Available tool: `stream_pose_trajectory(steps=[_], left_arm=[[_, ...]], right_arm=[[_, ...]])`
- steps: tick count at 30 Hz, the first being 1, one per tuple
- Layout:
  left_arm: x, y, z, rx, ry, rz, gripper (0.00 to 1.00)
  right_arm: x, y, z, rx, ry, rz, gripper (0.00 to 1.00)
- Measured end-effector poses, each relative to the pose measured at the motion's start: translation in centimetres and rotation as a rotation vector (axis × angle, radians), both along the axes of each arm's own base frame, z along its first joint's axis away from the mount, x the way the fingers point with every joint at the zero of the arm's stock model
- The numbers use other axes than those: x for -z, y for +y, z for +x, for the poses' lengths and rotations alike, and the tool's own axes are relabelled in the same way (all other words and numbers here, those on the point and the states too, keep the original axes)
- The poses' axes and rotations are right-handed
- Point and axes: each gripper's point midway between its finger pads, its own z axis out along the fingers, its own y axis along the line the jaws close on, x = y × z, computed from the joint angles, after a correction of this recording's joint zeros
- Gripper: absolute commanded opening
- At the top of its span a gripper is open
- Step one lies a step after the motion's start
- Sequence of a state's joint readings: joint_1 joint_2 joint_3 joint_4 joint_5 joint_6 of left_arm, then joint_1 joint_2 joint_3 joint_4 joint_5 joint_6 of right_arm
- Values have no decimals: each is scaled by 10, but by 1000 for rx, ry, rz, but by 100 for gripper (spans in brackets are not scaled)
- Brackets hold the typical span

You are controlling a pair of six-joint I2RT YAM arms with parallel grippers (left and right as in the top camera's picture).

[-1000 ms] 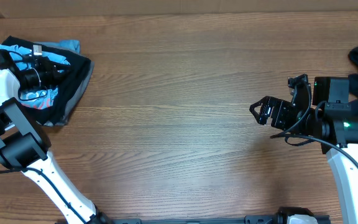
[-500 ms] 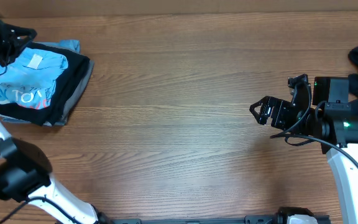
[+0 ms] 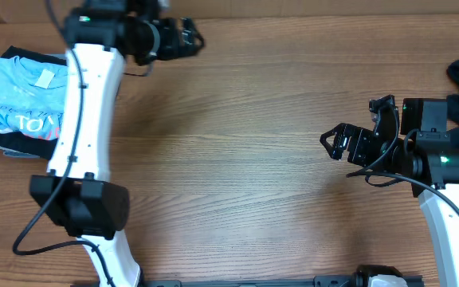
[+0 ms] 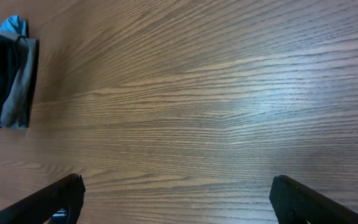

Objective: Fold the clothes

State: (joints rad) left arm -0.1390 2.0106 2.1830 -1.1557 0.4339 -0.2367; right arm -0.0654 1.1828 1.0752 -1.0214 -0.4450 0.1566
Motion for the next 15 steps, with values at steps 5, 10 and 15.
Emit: stream_pose_trajectory(steps=[5, 10, 15], left_arm=[[2, -55, -19, 109, -6, 29, 100], [3, -93, -37, 192, -9, 38, 100], [3, -105, -43, 217, -11, 40, 100]], right_arm=[[0, 0, 0, 0, 0, 0, 100], [0, 0, 0, 0, 0, 0, 100], [0, 0, 0, 0, 0, -1, 100]])
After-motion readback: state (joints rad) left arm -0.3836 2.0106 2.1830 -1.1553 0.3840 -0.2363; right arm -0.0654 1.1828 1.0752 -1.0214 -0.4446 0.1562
